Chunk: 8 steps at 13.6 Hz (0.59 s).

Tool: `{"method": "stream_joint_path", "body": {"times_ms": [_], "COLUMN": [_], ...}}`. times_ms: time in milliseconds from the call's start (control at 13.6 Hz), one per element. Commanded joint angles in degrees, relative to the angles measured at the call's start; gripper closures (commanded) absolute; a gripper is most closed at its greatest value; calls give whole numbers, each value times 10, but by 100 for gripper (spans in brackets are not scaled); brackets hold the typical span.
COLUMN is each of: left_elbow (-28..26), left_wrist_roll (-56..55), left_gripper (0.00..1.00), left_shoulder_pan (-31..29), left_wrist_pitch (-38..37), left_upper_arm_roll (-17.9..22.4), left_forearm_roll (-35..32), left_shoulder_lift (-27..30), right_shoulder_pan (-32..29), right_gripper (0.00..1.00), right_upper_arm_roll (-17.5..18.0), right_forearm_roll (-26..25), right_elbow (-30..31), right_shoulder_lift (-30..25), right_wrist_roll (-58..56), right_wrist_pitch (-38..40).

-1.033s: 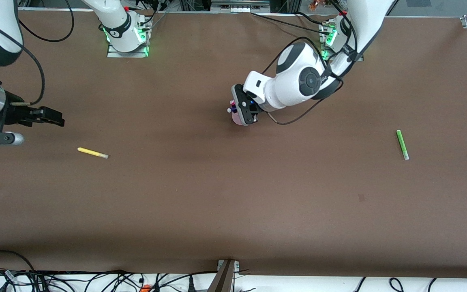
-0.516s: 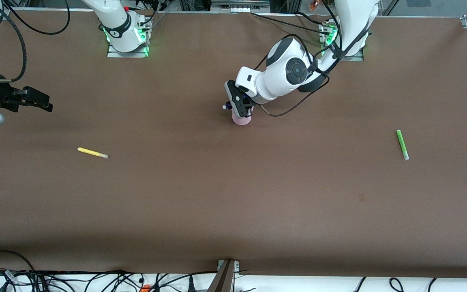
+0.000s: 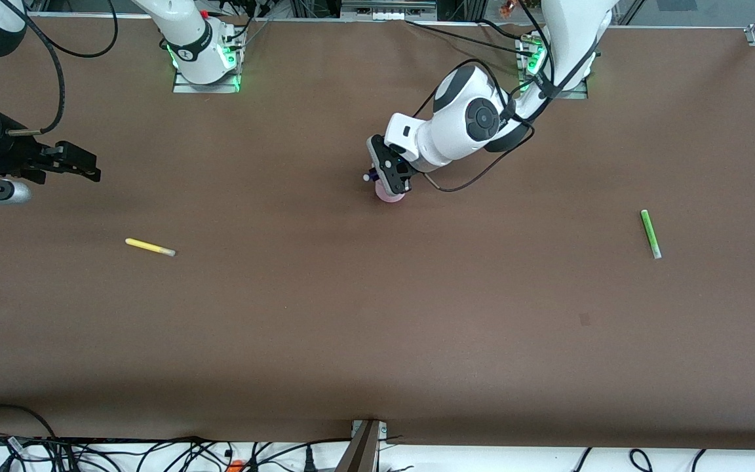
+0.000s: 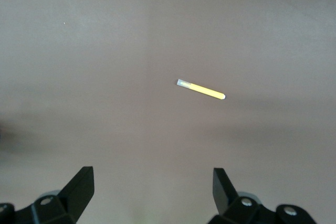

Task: Organize pens into pink holder with both arms
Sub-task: 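Lower the purple pen into the pink holder with the left gripper, then open the left gripper and lift it away from the holder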

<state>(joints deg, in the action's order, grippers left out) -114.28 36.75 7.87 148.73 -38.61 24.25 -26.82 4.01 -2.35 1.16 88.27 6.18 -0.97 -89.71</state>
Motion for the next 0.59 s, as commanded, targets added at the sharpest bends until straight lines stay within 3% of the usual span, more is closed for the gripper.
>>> {"method": "stream_joint_path", "body": {"times_ms": [0,516], "left_elbow": [-12,-6], "left_wrist_roll": [2,-2], "left_gripper": [1,0], "left_shoulder_pan": [-2,-16], "left_wrist_pitch": [13,6], "left_upper_arm_roll": [-2,-4], "left_forearm_roll": [4,4], "left_shoulder_lift": [4,33], "right_shoulder_pan": [2,9], "right_gripper": [0,0], "right_upper_arm_roll": [2,4], "right_forearm_roll": [-7,-4], "right_elbow": [9,0], "right_shoulder_lift": [-12,-9], "right_wrist_roll": [7,9], "right_wrist_pitch": [-9,-5]}}
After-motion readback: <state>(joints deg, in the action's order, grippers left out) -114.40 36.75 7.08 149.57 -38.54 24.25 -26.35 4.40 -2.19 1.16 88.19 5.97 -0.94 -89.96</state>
